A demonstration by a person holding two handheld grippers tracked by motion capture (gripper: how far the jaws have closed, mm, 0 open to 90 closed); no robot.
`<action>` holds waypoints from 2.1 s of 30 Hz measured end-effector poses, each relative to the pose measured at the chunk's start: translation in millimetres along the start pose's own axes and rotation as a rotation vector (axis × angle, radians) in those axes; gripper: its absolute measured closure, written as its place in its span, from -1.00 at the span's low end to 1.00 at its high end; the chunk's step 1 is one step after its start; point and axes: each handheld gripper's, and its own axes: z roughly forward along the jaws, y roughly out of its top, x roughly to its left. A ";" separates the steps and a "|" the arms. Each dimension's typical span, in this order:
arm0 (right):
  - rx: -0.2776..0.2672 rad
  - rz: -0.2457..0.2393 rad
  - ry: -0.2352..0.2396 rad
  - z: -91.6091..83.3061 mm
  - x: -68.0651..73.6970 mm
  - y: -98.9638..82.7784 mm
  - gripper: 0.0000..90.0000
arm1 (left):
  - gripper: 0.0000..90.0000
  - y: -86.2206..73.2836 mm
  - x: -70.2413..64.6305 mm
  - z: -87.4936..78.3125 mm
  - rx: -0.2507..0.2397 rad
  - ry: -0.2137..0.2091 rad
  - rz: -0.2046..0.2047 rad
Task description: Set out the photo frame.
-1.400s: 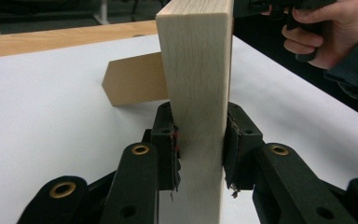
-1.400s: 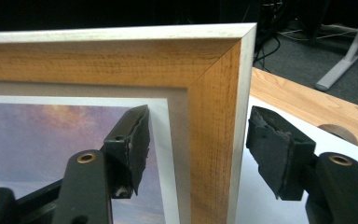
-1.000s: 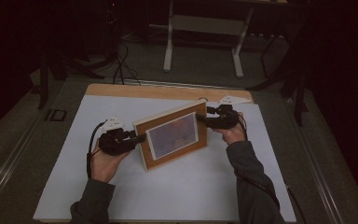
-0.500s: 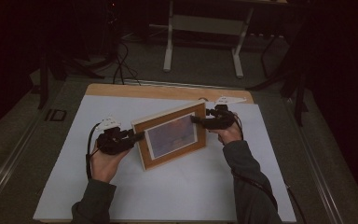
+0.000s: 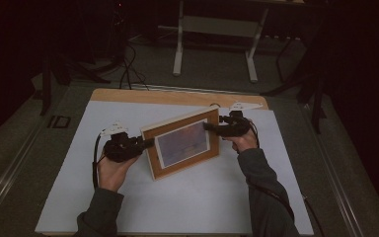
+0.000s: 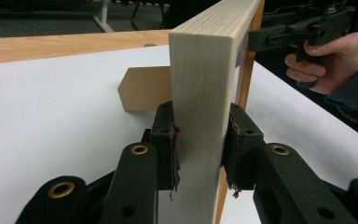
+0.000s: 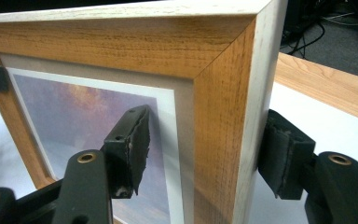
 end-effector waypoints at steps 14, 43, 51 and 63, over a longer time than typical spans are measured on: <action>-0.009 0.006 0.000 -13.2 -2.4 -8.7 0.07 | 0.51 4.2 2.1 6.8 0.014 0.009 0.002; -0.019 0.026 -0.068 -33.7 6.3 -22.1 0.24 | 0.43 17.6 15.2 23.5 0.033 -0.018 0.041; -0.026 0.041 -0.090 -38.2 11.9 -26.6 0.27 | 0.40 20.2 20.5 28.1 0.032 -0.038 0.035; -0.038 0.044 -0.111 -43.6 18.3 -32.6 0.30 | 0.37 21.8 24.5 32.0 0.021 -0.057 0.031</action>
